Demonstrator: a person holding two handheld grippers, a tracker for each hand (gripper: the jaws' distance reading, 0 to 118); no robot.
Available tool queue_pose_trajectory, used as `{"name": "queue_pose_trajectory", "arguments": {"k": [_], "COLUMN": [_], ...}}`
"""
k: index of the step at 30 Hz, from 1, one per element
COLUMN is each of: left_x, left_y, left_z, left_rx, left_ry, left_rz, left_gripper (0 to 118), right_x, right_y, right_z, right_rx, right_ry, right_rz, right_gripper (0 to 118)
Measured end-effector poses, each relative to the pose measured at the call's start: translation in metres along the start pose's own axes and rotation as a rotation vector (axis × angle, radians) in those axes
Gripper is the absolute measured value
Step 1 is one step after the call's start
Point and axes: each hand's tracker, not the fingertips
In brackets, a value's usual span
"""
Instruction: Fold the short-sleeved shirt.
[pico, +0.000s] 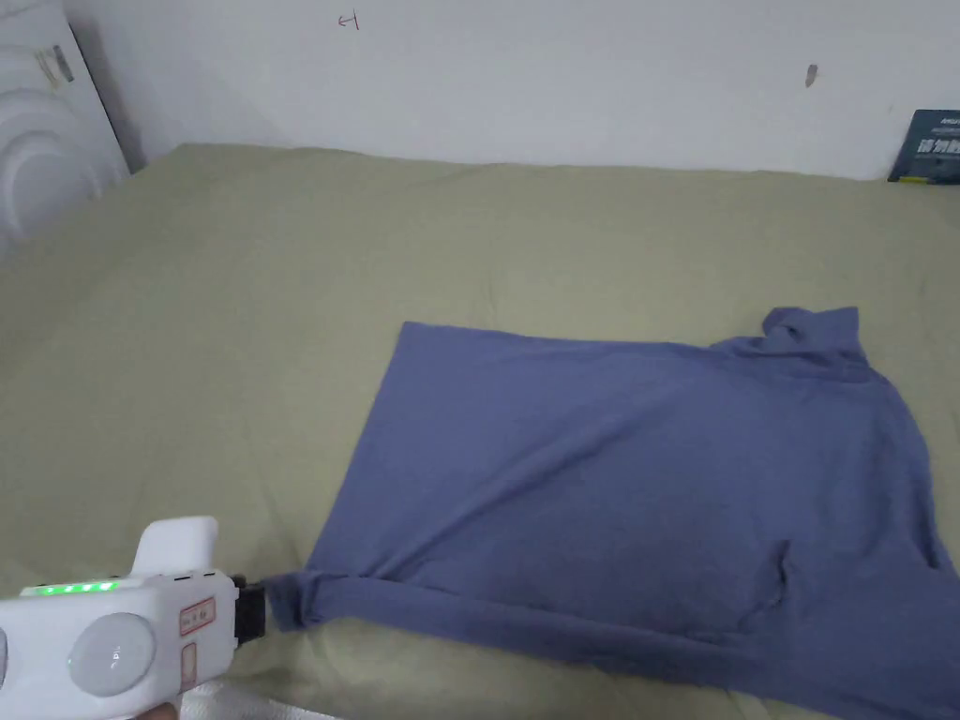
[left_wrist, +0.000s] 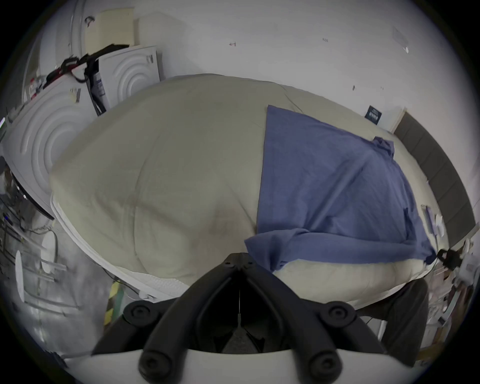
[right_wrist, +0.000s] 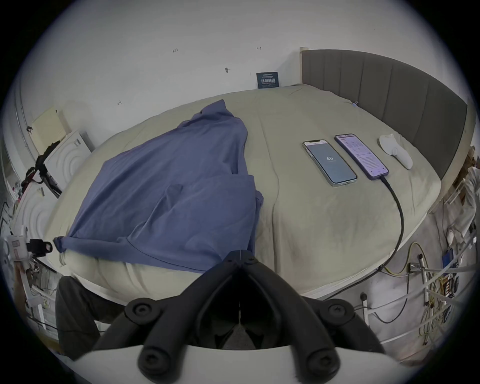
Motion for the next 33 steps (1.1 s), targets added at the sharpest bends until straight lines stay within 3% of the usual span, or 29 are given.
{"name": "queue_pose_trajectory", "arguments": {"k": [1, 2, 3, 4, 7, 8, 9, 10, 11, 12, 13, 14, 15, 16, 17, 19, 20, 22, 23, 25, 27, 31, 32, 33], "left_x": [-0.002, -0.003, 0.01, 0.014, 0.015, 0.014, 0.013, 0.011, 0.01, 0.008, 0.005, 0.003, 0.02, 0.026, 0.03, 0.019, 0.013, 0.007, 0.013, 0.012, 0.01, 0.014, 0.019, 0.02], "left_y": [0.006, 0.014, 0.004, 0.011, 0.007, 0.004, 0.005, 0.006, 0.006, 0.007, 0.008, 0.009, 0.007, 0.006, 0.008, 0.008, 0.011, 0.016, 0.01, 0.009, 0.008, 0.006, 0.005, 0.007], "left_z": [-0.003, -0.008, -0.016, -0.02, -0.044, -0.055, -0.062, -0.065, -0.06, -0.058, -0.063, -0.066, -0.051, -0.048, -0.046, -0.054, -0.056, -0.059, -0.058, -0.059, -0.062, -0.056, -0.052, -0.05], "left_rx": [-0.005, -0.012, -0.059, 0.032, -0.047, -0.05, -0.048, -0.05, -0.042, -0.031, -0.052, -0.07, -0.082, -0.077, -0.066, -0.091, -0.089, -0.098, -0.096, -0.099, -0.099, -0.1, -0.098, -0.093], "left_ry": [-0.013, 0.011, 0.028, -0.027, 0.046, 0.047, 0.056, 0.053, 0.029, -0.009, -0.051, -0.096, -0.05, -0.018, -0.016, -0.03, -0.022, -0.027, -0.02, -0.017, -0.01, -0.005, -0.004, -0.002], "left_rz": [-0.007, -0.013, -0.024, -0.052, -0.067, -0.069, -0.062, -0.054, -0.038, -0.009, 0.002, 0.032, 0.025, -0.003, -0.021, -0.005, 0.002, 0.009, 0.011, 0.013, 0.003, 0.001, -0.003, -0.014], "left_gripper": [39, 57, 94, 118, 117, 117, 116, 111, 90, 52, 9, 6, 6, 6, 6, 6, 6, 6, 6, 6, 6, 6, 6, 6], "right_x": [0.008, 0.013, 0.02, 0.008, -0.003, 0.002, 0.003, 0.003, 0.003, 0.014, 0.017, 0.019, 0.023, 0.021, 0.024, 0.031, 0.01, -0.001, -0.005, 0.003, -0.002, 0.029, 0.002, -0.011], "right_y": [0.002, 0.004, 0.005, 0.005, 0.003, 0.0, -0.001, -0.001, -0.002, 0.002, 0.003, 0.004, 0.005, 0.003, 0.004, 0.004, 0.006, 0.005, 0.007, 0.001, 0.002, -0.006, 0.003, 0.005], "right_z": [-0.005, -0.009, -0.013, -0.008, -0.009, -0.007, -0.008, -0.008, -0.008, -0.018, -0.021, -0.022, -0.026, -0.027, -0.022, -0.025, -0.02, -0.017, -0.017, -0.03, -0.03, -0.049, -0.019, -0.009], "right_rx": [-0.005, -0.009, -0.012, 0.004, -0.01, 0.006, -0.007, -0.015, -0.014, -0.026, -0.022, -0.025, -0.039, -0.058, -0.022, -0.114, -0.114, -0.098, -0.115, -0.129, -0.096, -0.101, -0.046, -0.05], "right_ry": [0.002, 0.0, 0.008, -0.017, -0.025, -0.086, -0.082, -0.088, -0.09, -0.082, -0.084, -0.089, -0.092, -0.075, -0.014, -0.047, -0.062, -0.061, -0.043, -0.046, -0.053, -0.044, -0.124, -0.115], "right_rz": [0.003, -0.002, -0.007, 0.024, 0.027, -0.044, -0.034, -0.03, -0.024, -0.024, -0.015, -0.006, -0.001, -0.001, -0.022, 0.007, 0.023, 0.055, 0.065, 0.079, 0.103, 0.094, 0.172, 0.167], "right_gripper": [0, 0, 0, 0, 0, 0, 0, 0, 0, 1, 15, 65, 107, 118, 115, 115, 115, 103, 75, 4, 4, 4, 4, 4]}}
